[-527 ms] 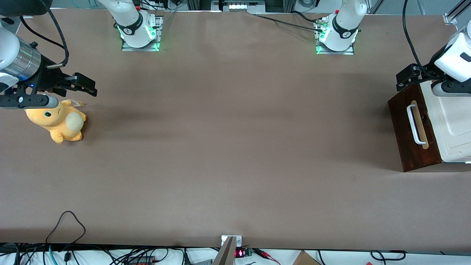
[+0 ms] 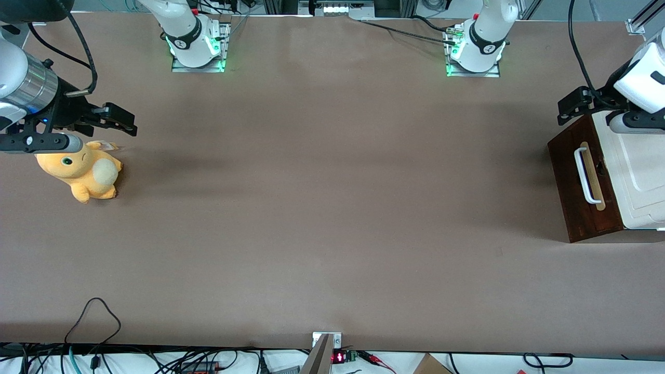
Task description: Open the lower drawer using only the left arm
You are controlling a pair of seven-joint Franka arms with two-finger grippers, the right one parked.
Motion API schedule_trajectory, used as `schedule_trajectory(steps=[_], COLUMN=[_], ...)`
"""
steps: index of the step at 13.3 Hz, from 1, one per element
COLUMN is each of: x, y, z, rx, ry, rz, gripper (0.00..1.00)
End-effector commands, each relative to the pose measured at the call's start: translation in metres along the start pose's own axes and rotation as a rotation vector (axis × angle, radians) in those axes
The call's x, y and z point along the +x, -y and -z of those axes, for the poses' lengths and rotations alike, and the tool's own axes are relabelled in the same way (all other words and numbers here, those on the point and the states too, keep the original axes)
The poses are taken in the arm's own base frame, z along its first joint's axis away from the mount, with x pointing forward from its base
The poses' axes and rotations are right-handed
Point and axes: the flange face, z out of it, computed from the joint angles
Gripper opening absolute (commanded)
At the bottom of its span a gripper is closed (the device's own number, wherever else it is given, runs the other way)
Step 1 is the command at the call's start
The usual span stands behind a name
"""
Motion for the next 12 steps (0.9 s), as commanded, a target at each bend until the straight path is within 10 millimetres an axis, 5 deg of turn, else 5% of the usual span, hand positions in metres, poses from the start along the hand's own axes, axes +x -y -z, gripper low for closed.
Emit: schedule_trajectory(steps=[1, 12], x=[-0.0014, -0.0039], y=[0.0014, 0.0011], z=[0.0057, 0.0012], rx=[-0.031, 0.009], ry=[0.011, 0.043], rz=[-0.026, -0.132], gripper=[1.00, 1.00])
